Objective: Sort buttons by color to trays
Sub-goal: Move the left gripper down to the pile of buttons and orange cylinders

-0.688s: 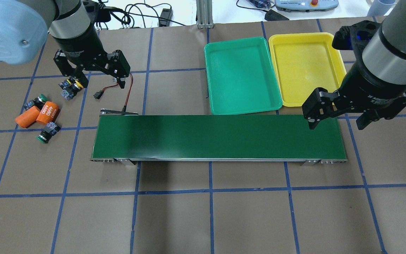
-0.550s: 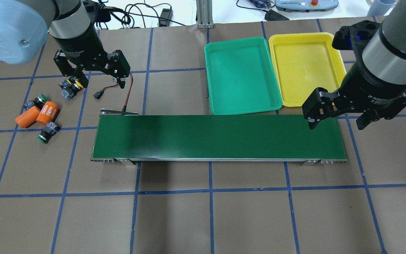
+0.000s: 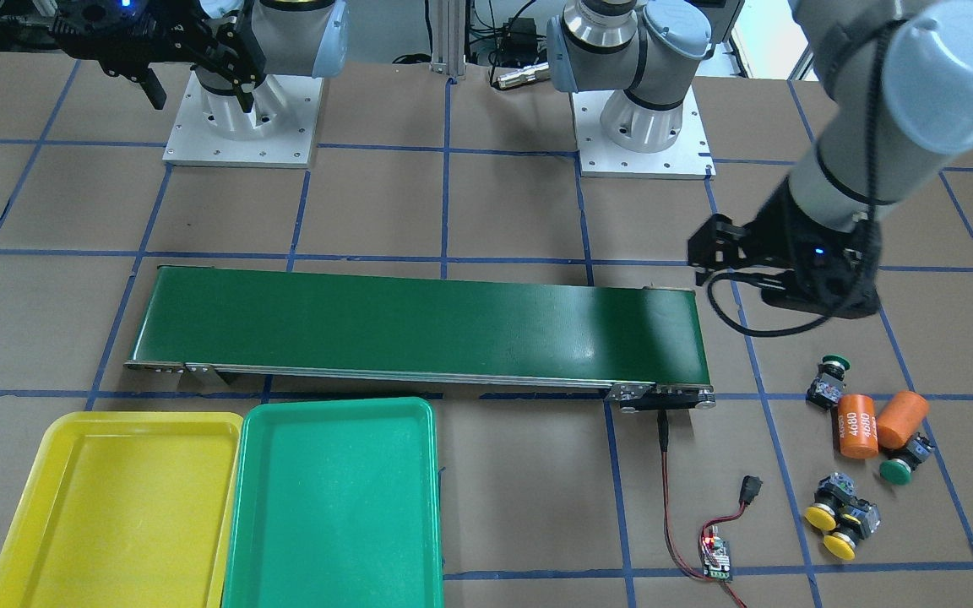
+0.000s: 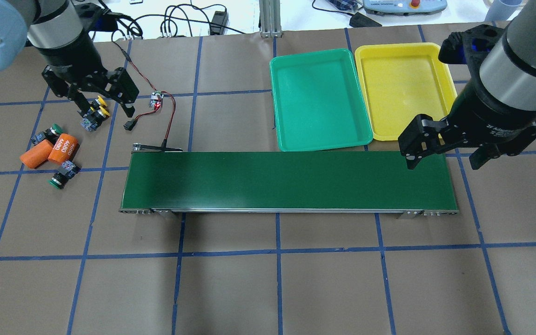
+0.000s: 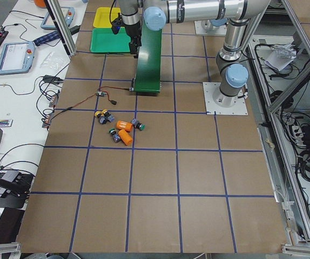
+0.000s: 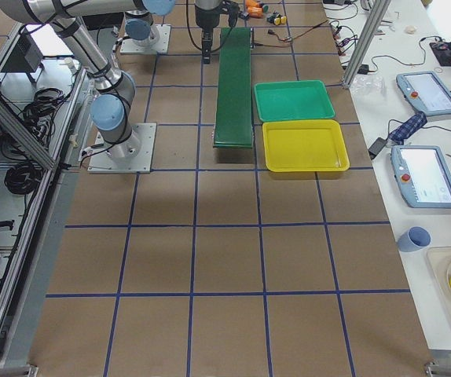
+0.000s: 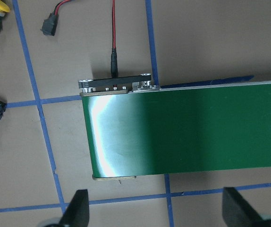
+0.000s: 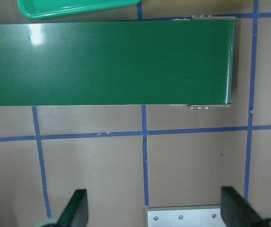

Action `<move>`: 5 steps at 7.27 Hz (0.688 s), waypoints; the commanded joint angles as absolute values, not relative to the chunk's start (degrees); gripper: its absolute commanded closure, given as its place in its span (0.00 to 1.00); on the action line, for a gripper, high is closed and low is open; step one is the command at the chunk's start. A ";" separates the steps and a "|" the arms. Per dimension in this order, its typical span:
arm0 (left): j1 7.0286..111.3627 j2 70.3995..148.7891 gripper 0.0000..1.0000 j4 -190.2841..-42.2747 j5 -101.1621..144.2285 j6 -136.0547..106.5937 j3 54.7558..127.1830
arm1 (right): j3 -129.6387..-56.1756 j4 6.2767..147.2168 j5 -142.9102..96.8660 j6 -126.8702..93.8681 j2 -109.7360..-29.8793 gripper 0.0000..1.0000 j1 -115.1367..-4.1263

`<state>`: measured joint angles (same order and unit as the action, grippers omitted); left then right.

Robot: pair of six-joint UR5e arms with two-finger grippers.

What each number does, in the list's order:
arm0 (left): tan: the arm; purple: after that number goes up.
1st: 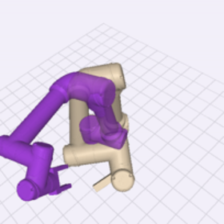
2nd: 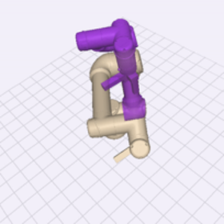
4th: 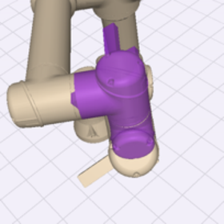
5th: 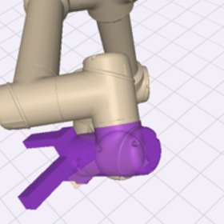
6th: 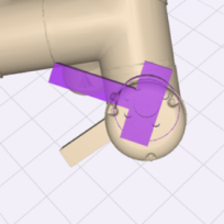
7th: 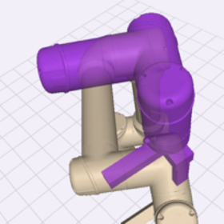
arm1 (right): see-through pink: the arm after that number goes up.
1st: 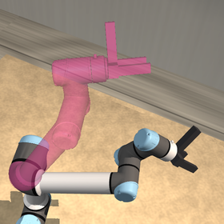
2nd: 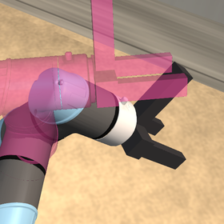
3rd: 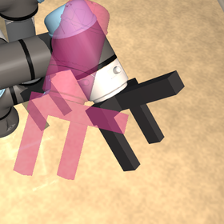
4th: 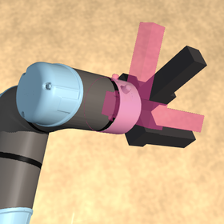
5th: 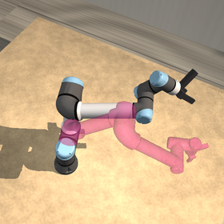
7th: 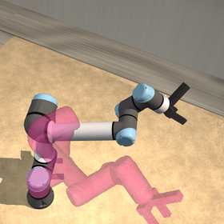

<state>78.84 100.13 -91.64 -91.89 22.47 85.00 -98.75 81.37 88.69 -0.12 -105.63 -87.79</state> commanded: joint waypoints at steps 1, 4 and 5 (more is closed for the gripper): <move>65.62 105.35 0.00 -85.20 -91.93 46.91 84.47 | -98.79 81.56 88.86 -0.17 -105.55 0.00 -87.54; 54.87 115.45 0.00 -68.45 -91.50 71.64 85.68 | -99.05 80.95 88.77 -0.79 -105.82 0.00 -87.63; 53.63 118.19 0.00 -62.98 -91.76 77.98 85.61 | -99.49 80.86 89.20 -0.62 -105.91 0.00 -87.63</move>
